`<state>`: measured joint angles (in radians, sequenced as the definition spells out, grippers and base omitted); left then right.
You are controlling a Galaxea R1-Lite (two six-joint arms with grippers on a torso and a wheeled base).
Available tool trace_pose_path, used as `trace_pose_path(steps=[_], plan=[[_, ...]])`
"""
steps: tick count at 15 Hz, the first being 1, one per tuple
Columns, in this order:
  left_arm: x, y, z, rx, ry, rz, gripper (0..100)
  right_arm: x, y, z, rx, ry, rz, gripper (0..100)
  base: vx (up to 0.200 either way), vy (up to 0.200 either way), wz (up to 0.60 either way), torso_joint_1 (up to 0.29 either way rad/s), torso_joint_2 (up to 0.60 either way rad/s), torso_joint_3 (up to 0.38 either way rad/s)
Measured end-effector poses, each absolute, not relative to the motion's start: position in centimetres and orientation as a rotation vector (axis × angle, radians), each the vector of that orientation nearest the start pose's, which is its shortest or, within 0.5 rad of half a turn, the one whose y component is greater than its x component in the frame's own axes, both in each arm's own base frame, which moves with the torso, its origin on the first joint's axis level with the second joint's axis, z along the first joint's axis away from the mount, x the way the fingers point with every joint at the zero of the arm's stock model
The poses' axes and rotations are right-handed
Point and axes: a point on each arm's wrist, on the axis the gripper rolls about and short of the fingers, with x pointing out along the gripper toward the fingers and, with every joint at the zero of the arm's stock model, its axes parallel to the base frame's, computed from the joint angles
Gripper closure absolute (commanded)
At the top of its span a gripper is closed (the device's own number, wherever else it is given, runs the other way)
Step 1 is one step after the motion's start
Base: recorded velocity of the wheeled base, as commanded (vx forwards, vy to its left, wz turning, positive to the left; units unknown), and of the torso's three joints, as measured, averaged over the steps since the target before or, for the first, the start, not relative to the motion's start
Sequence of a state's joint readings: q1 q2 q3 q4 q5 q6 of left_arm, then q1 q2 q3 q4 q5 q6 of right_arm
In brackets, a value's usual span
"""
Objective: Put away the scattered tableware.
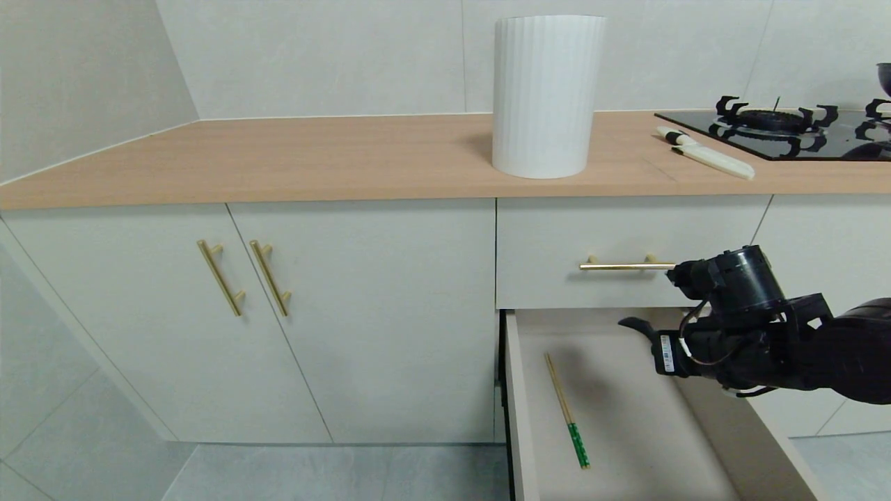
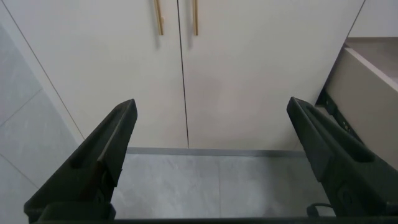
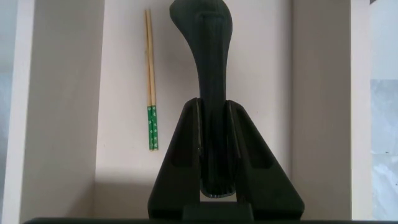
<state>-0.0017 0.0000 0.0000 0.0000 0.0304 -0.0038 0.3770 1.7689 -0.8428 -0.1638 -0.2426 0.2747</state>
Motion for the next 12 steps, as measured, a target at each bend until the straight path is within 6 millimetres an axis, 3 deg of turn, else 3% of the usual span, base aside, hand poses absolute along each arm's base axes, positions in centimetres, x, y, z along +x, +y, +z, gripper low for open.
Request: trace_pose_path(steps=[6, 12], plan=[[-2.3, 0.1, 7.5, -0.004, 0.0, 0.029, 0, 28.4, 11.5, 11.1, -0.003, 0.79, 0.044, 100, 0.0, 0.0, 0.0, 0.0, 0.0, 0.0], [-2.3, 0.1, 7.6, -0.004, 0.0, 0.029, 0, 31.7, 13.0, 5.4, -0.002, 0.792, 0.043, 100, 0.0, 0.0, 0.0, 0.0, 0.0, 0.0]])
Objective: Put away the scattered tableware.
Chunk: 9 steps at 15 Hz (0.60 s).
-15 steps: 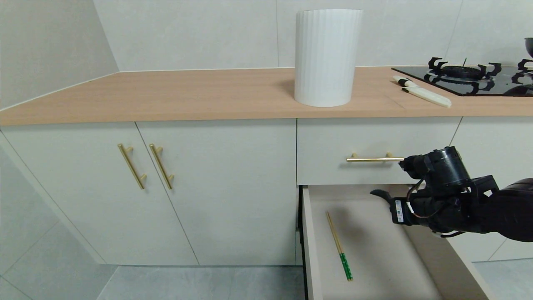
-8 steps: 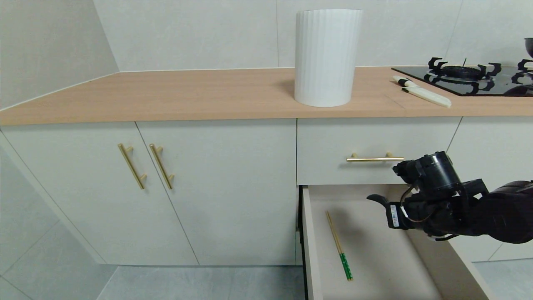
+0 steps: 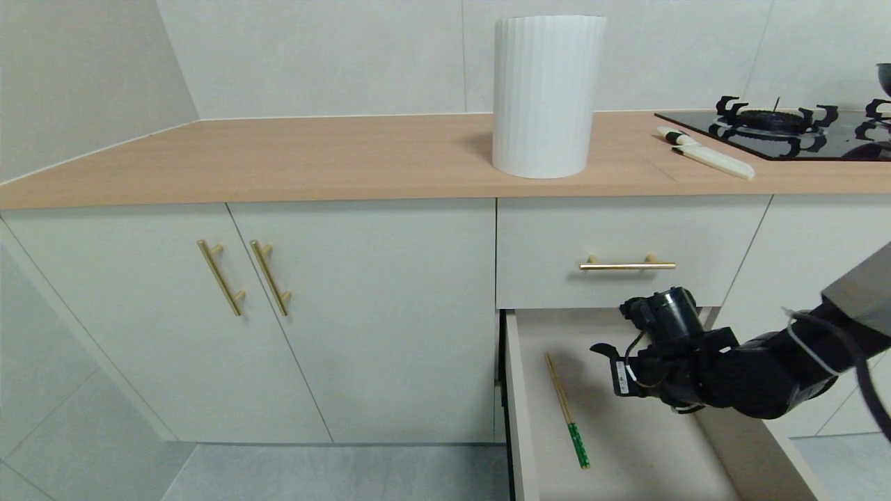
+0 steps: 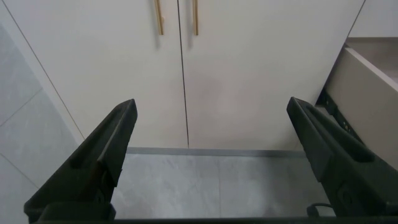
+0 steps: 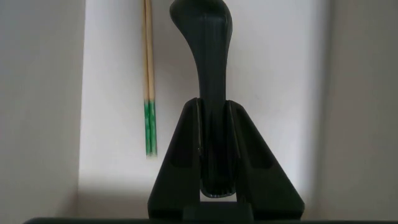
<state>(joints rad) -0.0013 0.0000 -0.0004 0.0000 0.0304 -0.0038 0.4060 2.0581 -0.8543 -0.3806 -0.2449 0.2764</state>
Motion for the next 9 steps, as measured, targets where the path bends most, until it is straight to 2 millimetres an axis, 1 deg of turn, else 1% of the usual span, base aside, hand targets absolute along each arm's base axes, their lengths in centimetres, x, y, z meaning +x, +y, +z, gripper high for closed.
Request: trace_pose_path(steps=[1, 4, 9], plan=[[-2.3, 0.1, 7.6, -0.004, 0.0, 0.029, 0, 32.2, 13.2, 4.1, -0.004, 0.799, 0.038, 100, 0.0, 0.0, 0.0, 0.0, 0.0, 0.0], [-2.3, 0.1, 7.5, -0.004, 0.0, 0.029, 0, 32.7, 13.2, 1.3, -0.02, 0.845, 0.022, 100, 0.0, 0.0, 0.0, 0.0, 0.0, 0.0], [-2.3, 0.1, 7.5, -0.004, 0.0, 0.029, 0, 33.1, 13.2, -1.3, -0.053, 0.893, -0.009, 100, 0.0, 0.0, 0.0, 0.0, 0.0, 0.0]])
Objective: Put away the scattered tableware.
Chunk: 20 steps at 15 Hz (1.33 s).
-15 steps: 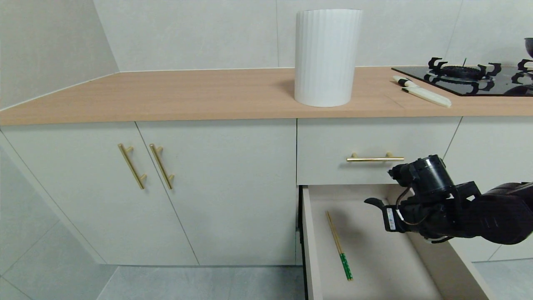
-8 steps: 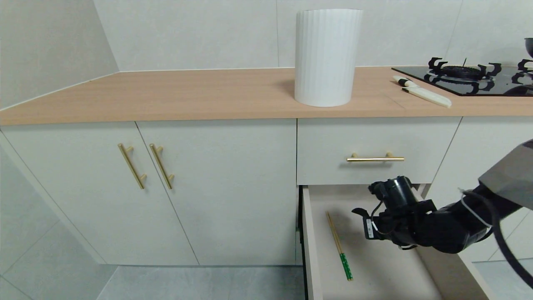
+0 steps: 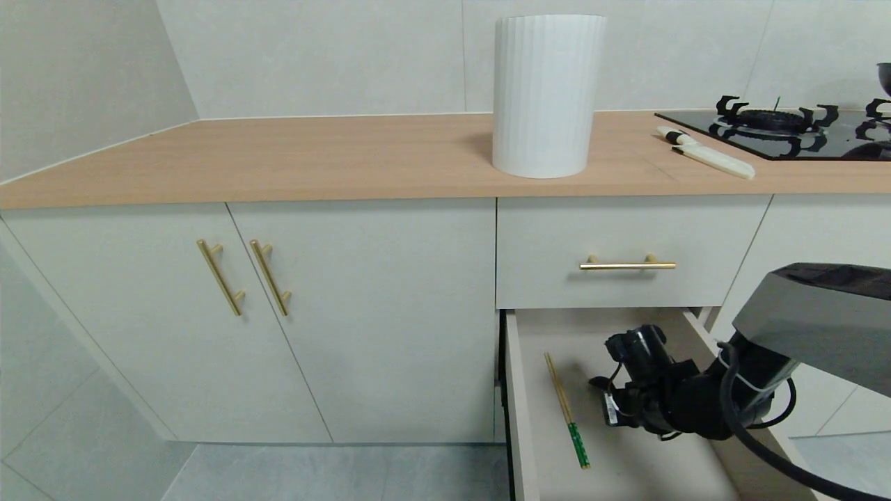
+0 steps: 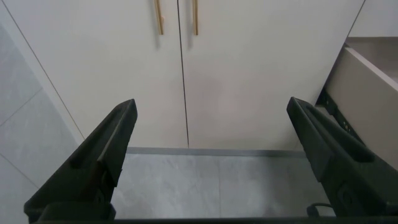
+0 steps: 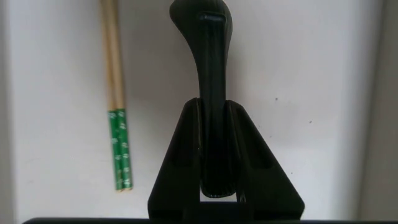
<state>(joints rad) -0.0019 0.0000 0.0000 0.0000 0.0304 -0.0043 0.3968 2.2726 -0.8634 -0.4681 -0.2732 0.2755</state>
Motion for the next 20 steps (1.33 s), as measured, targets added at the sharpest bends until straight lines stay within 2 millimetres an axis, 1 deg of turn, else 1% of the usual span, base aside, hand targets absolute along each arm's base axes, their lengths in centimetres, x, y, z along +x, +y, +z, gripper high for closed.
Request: trace_pose_path(steps=[5, 14, 15, 20], plan=[[-2.28, 0.07, 7.55, -0.004, 0.0, 0.029, 0, 33.29, 13.01, -2.41, -0.063, 0.915, -0.025, 100, 0.0, 0.0, 0.0, 0.0, 0.0, 0.0], [-2.28, 0.07, 7.55, -0.004, 0.0, 0.029, 0, 33.27, 12.94, -2.64, -0.07, 0.917, -0.037, 100, 0.0, 0.0, 0.0, 0.0, 0.0, 0.0], [-2.28, 0.07, 7.55, -0.004, 0.0, 0.029, 0, 33.27, 12.94, -2.64, -0.07, 0.917, -0.037, 0, 0.0, 0.0, 0.0, 0.0, 0.0, 0.0], [-2.28, 0.07, 7.56, -0.004, 0.0, 0.029, 0, 33.26, 12.94, -2.6, -0.069, 0.917, -0.037, 0, 0.0, 0.0, 0.0, 0.0, 0.0, 0.0]])
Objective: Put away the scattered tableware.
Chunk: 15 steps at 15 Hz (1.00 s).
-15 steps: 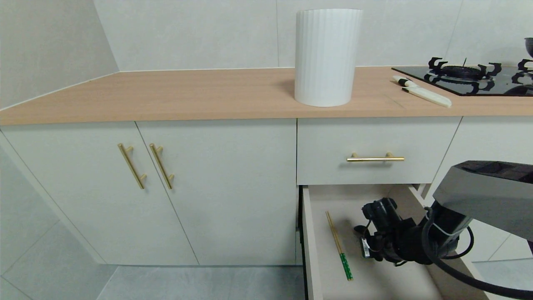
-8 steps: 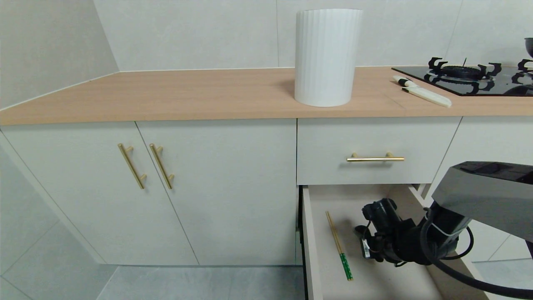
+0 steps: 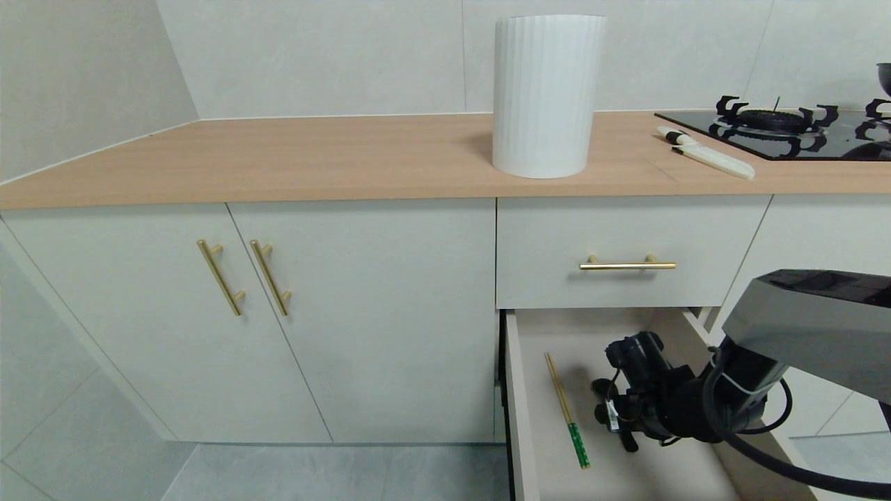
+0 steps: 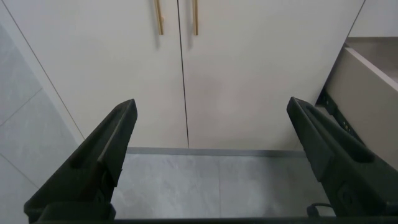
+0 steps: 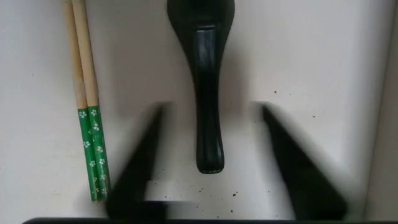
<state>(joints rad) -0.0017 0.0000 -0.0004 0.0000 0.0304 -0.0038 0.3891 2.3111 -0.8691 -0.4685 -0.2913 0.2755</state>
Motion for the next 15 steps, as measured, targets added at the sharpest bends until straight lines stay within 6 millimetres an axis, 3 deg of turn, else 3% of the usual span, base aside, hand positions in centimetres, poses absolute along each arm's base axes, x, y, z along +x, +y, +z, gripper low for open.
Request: trace_pose_path(steps=[7, 15], plan=[[-2.3, 0.1, 7.5, -0.004, 0.0, 0.029, 0, 32.5, 12.7, -1.5, -0.063, 0.908, -0.035, 0, 0.0, 0.0, 0.0, 0.0, 0.0, 0.0], [-2.3, 0.1, 7.5, -0.004, 0.0, 0.029, 0, 29.4, 11.7, 6.5, -0.024, 0.808, -0.004, 0, 0.0, 0.0, 0.0, 0.0, 0.0, 0.0]])
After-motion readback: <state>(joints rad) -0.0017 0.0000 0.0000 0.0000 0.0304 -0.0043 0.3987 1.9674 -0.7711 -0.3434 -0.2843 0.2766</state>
